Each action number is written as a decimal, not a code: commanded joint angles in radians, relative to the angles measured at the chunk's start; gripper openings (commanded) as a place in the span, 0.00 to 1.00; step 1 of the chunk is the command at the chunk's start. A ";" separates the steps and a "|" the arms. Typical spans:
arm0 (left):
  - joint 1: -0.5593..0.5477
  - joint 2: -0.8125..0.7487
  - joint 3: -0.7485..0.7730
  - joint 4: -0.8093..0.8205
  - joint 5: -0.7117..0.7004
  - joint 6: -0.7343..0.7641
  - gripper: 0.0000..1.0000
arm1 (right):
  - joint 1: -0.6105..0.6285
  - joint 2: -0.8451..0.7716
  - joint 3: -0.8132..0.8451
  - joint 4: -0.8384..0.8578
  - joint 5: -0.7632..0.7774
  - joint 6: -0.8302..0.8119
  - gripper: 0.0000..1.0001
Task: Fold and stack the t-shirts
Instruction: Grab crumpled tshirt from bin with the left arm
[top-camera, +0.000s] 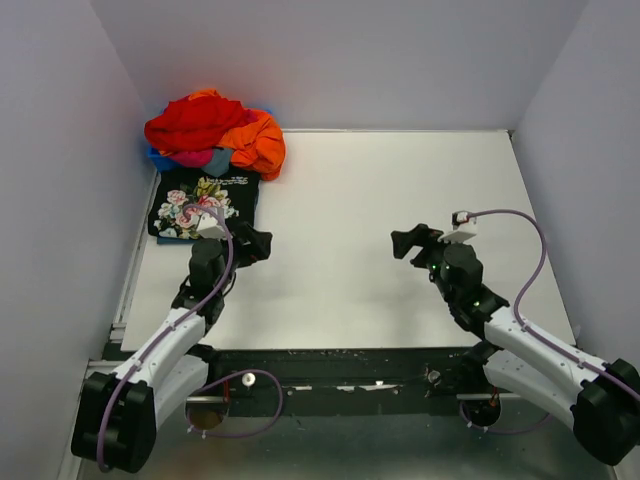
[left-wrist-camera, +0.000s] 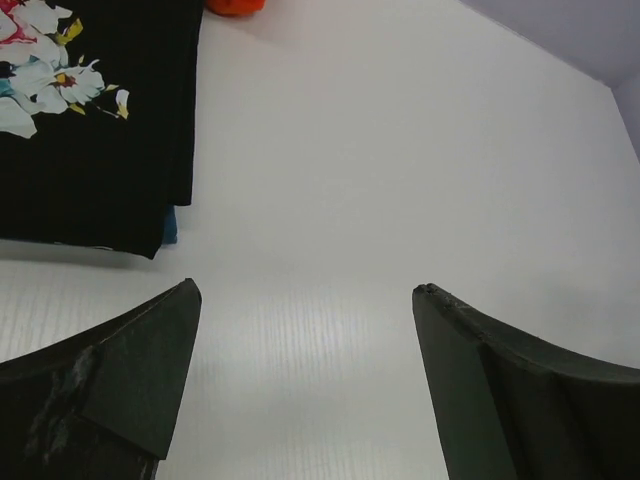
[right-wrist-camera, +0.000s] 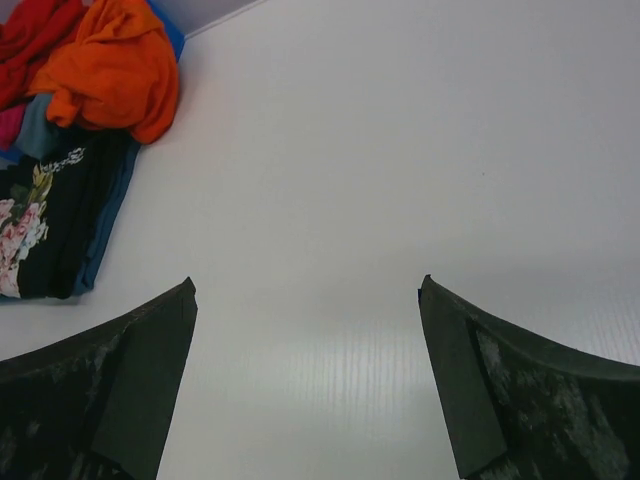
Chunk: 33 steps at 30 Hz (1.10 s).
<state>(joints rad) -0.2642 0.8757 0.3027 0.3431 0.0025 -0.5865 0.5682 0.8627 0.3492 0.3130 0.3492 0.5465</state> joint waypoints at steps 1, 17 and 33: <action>-0.004 0.040 0.039 -0.067 -0.067 -0.030 0.99 | -0.002 -0.004 -0.018 -0.001 0.066 0.018 1.00; 0.204 0.443 0.717 -0.489 -0.191 -0.191 0.99 | -0.002 0.012 -0.032 0.032 0.005 0.036 1.00; 0.267 1.117 1.426 -0.668 -0.033 -0.265 0.92 | -0.001 0.055 -0.016 0.041 -0.021 0.050 1.00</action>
<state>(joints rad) 0.0154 1.9175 1.6531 -0.2401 -0.0994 -0.8204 0.5682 0.9051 0.3260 0.3241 0.3401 0.5846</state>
